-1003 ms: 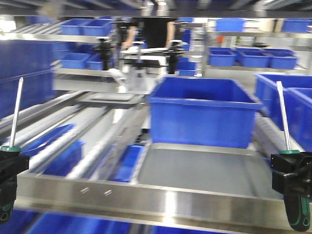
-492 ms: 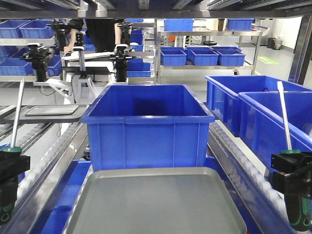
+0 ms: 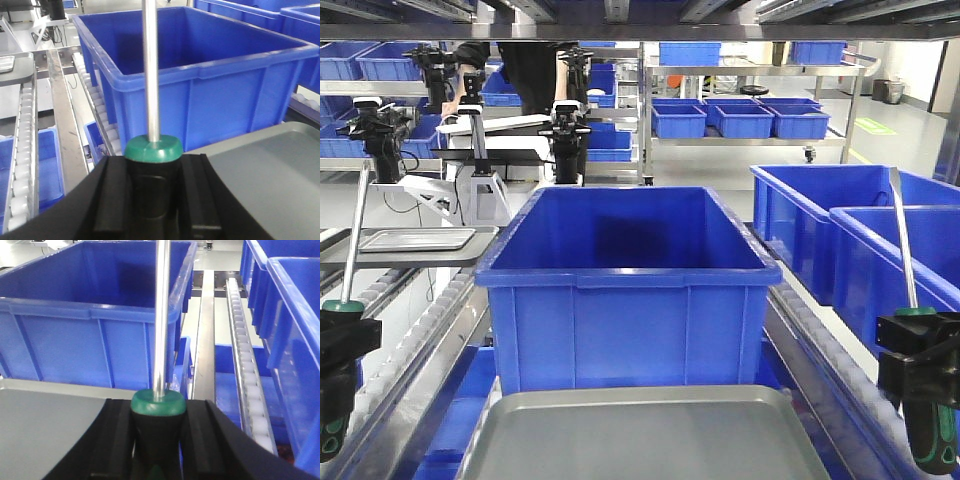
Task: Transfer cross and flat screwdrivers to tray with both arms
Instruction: 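Hold both screwdrivers while driving to the grey tray by the blue bin, then lower both screwdrivers toward the grey tray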
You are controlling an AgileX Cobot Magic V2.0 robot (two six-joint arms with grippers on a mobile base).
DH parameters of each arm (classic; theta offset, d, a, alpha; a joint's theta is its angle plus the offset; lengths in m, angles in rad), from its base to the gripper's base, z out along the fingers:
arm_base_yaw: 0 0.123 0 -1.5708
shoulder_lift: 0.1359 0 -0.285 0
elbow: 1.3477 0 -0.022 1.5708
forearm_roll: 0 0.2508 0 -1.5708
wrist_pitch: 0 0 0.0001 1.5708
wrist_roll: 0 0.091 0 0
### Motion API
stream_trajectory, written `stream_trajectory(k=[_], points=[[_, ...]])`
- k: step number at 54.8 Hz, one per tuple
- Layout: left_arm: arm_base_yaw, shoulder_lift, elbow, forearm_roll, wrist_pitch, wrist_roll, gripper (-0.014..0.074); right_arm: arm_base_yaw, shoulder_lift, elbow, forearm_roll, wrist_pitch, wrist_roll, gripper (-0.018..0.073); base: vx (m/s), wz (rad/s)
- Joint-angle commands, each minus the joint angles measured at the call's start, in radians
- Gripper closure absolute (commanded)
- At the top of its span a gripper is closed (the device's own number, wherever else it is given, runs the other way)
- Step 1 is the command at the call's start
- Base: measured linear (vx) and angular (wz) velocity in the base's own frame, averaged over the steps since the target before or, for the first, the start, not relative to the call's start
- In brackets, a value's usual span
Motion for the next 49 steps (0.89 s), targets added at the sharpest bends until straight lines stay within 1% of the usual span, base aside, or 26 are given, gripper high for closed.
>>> stream_trajectory(k=[1,39,49], points=[[-0.003,-0.014,-0.028,-0.019,-0.086,-0.009,0.0593,-0.002,-0.014,-0.032,-0.021,-0.082,-0.006,0.0567,0.08,0.06],[-0.003,-0.014,-0.028,-0.02,-0.101,-0.009,0.0593,-0.002,-0.014,-0.032,-0.021,-0.091,-0.006,0.0567,0.02,0.01],[-0.003,-0.014,-0.028,-0.02,-0.104,-0.009,0.0593,-0.003,-0.013,-0.032,-0.023,-0.129,-0.006,0.0567,0.0,0.0]])
